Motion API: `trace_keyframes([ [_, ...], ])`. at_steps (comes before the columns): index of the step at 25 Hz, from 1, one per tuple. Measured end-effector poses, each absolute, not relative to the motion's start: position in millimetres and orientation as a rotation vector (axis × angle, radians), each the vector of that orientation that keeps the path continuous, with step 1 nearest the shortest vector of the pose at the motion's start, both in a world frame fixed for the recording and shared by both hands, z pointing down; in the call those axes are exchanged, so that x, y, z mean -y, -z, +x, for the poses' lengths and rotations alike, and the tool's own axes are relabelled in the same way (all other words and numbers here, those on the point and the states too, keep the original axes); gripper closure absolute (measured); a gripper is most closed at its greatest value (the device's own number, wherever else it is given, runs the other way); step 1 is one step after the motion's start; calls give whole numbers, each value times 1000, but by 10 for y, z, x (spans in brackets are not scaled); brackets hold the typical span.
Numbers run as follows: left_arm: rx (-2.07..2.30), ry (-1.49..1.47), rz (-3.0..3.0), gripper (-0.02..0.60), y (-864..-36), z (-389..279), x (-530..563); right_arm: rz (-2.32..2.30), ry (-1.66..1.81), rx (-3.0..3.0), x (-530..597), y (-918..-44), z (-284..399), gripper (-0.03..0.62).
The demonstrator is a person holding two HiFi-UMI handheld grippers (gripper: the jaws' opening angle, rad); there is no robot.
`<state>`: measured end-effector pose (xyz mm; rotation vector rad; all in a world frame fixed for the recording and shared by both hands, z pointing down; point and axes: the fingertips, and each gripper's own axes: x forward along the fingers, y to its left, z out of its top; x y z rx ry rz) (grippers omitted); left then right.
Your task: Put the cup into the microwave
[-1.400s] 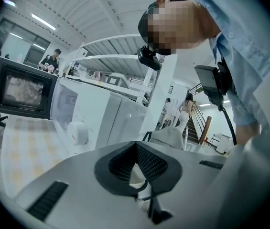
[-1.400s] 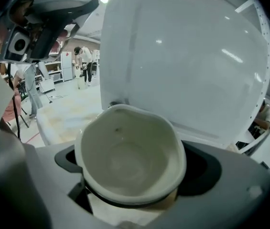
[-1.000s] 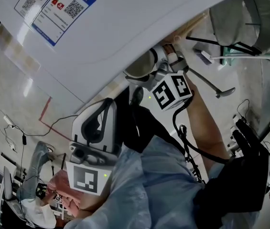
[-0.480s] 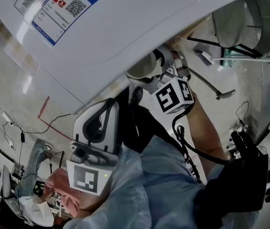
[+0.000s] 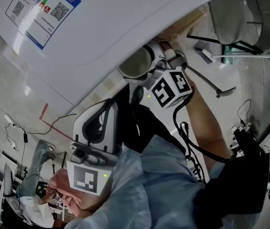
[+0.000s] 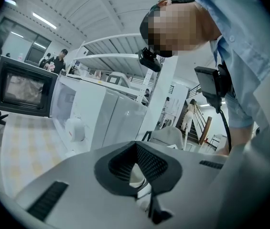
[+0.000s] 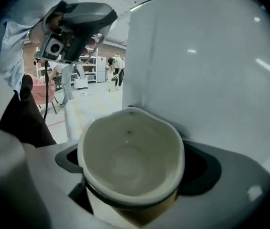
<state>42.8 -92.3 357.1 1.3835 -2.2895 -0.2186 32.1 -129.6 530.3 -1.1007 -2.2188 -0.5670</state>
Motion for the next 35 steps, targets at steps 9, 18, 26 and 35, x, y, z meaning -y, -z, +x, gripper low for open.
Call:
trace_keyframes([
  [9, 2333, 191, 1366, 577, -3531, 480, 851, -1013, 533, 2256, 1156, -5305, 357, 54],
  [18, 2379, 209, 1359, 577, -3414, 839, 773, -989, 559, 2266, 1142, -5297, 348, 54],
  [26, 2413, 207, 1341, 577, -3344, 1016, 705, -994, 532, 2279, 1007, -5284, 378, 54],
  [35, 2441, 208, 1313, 577, -3322, 1075, 614, -975, 523, 2297, 864, -5268, 406, 54],
])
